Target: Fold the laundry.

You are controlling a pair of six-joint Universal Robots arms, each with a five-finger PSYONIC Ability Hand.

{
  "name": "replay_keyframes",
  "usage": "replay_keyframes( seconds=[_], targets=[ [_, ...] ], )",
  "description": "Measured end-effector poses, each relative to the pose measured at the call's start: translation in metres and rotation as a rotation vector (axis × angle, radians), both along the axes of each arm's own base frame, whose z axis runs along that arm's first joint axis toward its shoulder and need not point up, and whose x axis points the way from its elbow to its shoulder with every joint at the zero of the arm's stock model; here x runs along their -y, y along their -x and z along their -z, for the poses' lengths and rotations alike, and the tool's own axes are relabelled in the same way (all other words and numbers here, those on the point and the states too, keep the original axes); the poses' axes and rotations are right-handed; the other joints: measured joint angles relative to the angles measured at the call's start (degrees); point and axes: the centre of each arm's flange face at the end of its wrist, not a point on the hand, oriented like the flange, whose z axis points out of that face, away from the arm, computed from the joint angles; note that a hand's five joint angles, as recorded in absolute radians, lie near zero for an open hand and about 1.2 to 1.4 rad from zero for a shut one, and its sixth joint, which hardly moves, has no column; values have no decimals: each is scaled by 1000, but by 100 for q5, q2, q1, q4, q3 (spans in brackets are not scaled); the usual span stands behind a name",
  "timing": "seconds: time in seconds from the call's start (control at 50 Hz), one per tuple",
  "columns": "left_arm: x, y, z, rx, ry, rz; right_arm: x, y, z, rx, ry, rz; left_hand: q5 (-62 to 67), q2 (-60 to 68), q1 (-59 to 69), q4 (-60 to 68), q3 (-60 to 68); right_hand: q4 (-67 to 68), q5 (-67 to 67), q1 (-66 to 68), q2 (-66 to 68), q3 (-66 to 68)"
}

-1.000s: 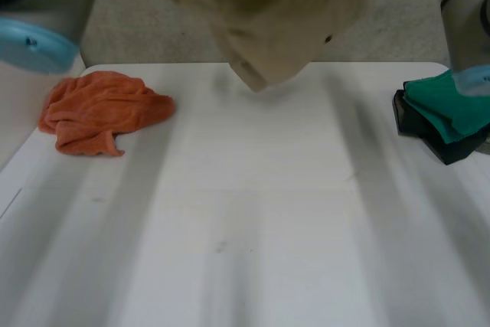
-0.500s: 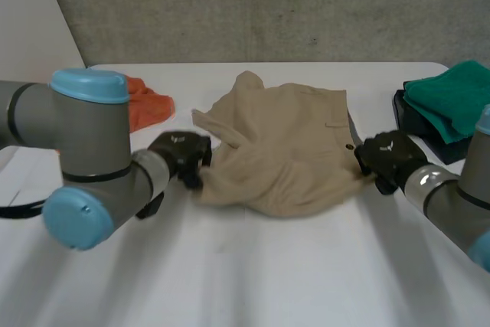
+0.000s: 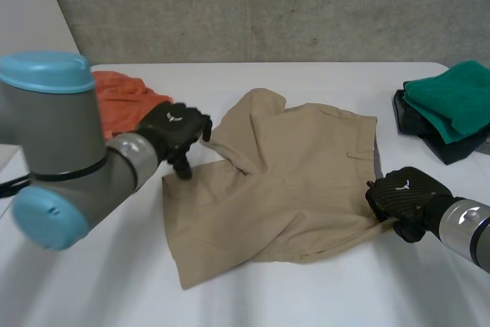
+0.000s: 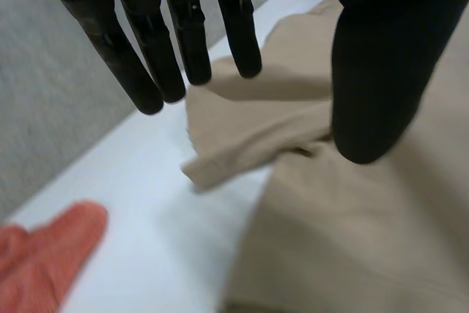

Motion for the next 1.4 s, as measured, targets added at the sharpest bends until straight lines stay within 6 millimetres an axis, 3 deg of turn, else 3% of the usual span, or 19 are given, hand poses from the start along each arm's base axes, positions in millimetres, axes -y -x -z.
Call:
replay_keyframes(
  seconds=[0.06, 0.22, 0.34, 0.58, 0.62, 0.68, 0.74, 0.86, 0.96, 1.1, 1.12, 1.2, 1.22, 1.26, 1.4],
  targets=[
    [20, 14, 8, 15, 75, 36, 0, -1, 3, 9, 6, 7, 645, 649, 662, 663, 639, 0, 0, 0, 0, 0],
    [71, 45, 36, 92, 194, 103, -3, -3, 9, 12, 9, 15, 804, 829, 761, 841, 825, 0, 0, 0, 0, 0],
    [93, 57, 58, 165, 210, 132, -3, -2, 11, 12, 14, 21, 718, 742, 660, 740, 741, 0, 0, 0, 0, 0],
    [105, 65, 83, 261, 220, 166, 3, 3, 12, 16, 34, 42, 456, 493, 422, 444, 510, 0, 0, 0, 0, 0],
    [106, 66, 85, 276, 233, 169, 4, 4, 11, 16, 37, 45, 682, 728, 643, 685, 726, 0, 0, 0, 0, 0],
    [108, 67, 89, 310, 260, 172, 6, 5, 11, 19, 43, 51, 2938, 2977, 3133, 2972, 2945, 0, 0, 0, 0, 0],
    [110, 66, 94, 355, 286, 164, 7, 5, 11, 20, 47, 54, 3569, 3631, 3480, 3624, 3581, 0, -1, 0, 0, 0],
    [115, 59, 104, 472, 320, 88, 7, 6, 10, 22, 52, 56, 3603, 3737, 3480, 3723, 3689, 0, 0, 0, 0, 0],
    [118, 48, 101, 522, 303, -15, 6, 5, 9, 23, 55, 52, 3603, 3737, 3480, 3723, 3689, 1, 0, 0, 0, 0],
    [114, 36, 82, 525, 267, -182, 1, 0, 9, 21, 54, 34, 3604, 3738, 3480, 3724, 3690, 1, 0, 0, 0, 0],
    [113, 36, 79, 510, 262, -185, 1, 0, 9, 20, 54, 31, 3435, 3473, 3269, 3529, 3496, 1, 0, 0, 0, 0],
    [107, 43, 70, 421, 245, -142, -1, -1, 8, 20, 56, 27, 461, 513, -54, 518, 523, 1, 0, 0, 0, 0],
    [105, 46, 67, 387, 238, -117, -1, -2, 8, 20, 57, 27, -860, -820, -1416, -834, -797, 0, 0, 0, 0, 0],
    [102, 51, 64, 327, 224, -65, -1, -2, 8, 20, 57, 28, -1452, -1416, -1667, -1430, -1405, 0, 0, 0, 0, 0],
    [101, 59, 65, 193, 179, 96, -1, -1, 8, 17, 58, 33, -1266, -1253, -1367, -1263, -1269, 0, 0, 0, 0, 0]
  ],
)
